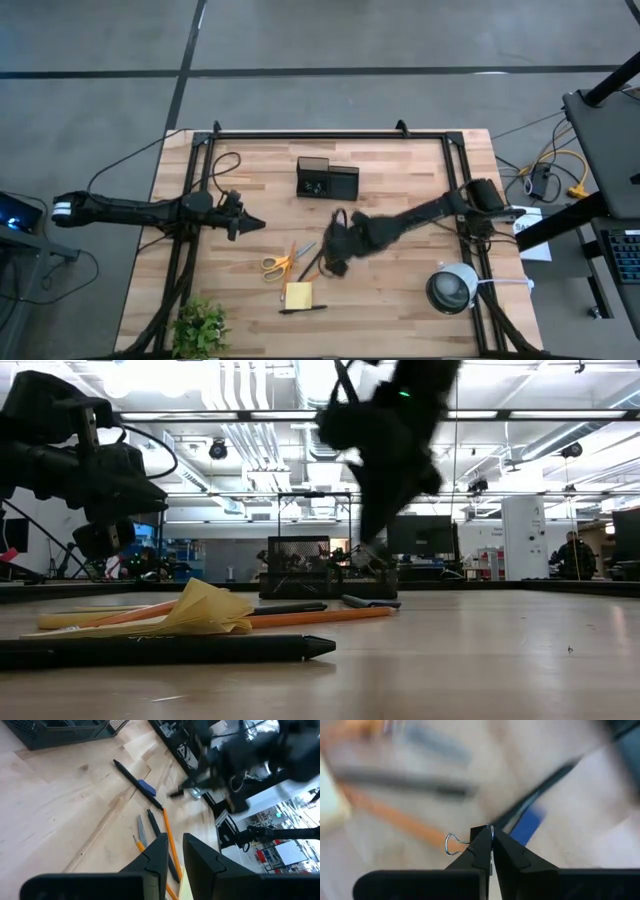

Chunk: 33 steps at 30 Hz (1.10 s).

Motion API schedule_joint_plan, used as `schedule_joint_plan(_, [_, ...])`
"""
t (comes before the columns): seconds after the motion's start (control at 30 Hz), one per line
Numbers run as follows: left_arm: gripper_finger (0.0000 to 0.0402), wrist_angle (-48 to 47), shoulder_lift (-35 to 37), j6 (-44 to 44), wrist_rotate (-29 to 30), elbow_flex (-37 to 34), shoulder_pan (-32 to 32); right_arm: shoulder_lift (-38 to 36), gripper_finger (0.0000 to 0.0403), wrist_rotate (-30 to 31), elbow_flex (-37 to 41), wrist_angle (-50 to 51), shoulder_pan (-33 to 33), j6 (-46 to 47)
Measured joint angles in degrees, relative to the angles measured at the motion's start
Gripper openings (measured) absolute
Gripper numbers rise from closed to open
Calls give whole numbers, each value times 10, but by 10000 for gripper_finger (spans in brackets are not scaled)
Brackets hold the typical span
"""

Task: Pick and place office supplies into organizer
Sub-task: Put the black binder clip into the desk organizer

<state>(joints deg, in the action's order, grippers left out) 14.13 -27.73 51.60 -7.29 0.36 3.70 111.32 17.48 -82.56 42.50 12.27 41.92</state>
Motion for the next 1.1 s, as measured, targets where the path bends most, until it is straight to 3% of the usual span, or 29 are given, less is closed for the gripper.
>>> schedule_joint_plan(0.3, [43, 5, 0, 0, 0, 2, 0, -3, 8, 4, -12, -81, -150, -59])
schedule_joint_plan(0.47, [43, 7, 0, 0, 0, 2, 0, 13, 8, -42, -10, -149, -214, -64])
schedule_joint_plan(0.67, [43, 10, 0, 2, 0, 2, 0, 58, 8, -76, -27, -191, -230, -64])
schedule_joint_plan(0.9, [43, 18, 0, 5, 0, 2, 0, 77, 10, 39, -53, -193, -227, -45])
schedule_joint_plan(1.1, [43, 19, 0, 5, 1, 2, 0, 77, 47, 14, -71, -209, -236, -62])
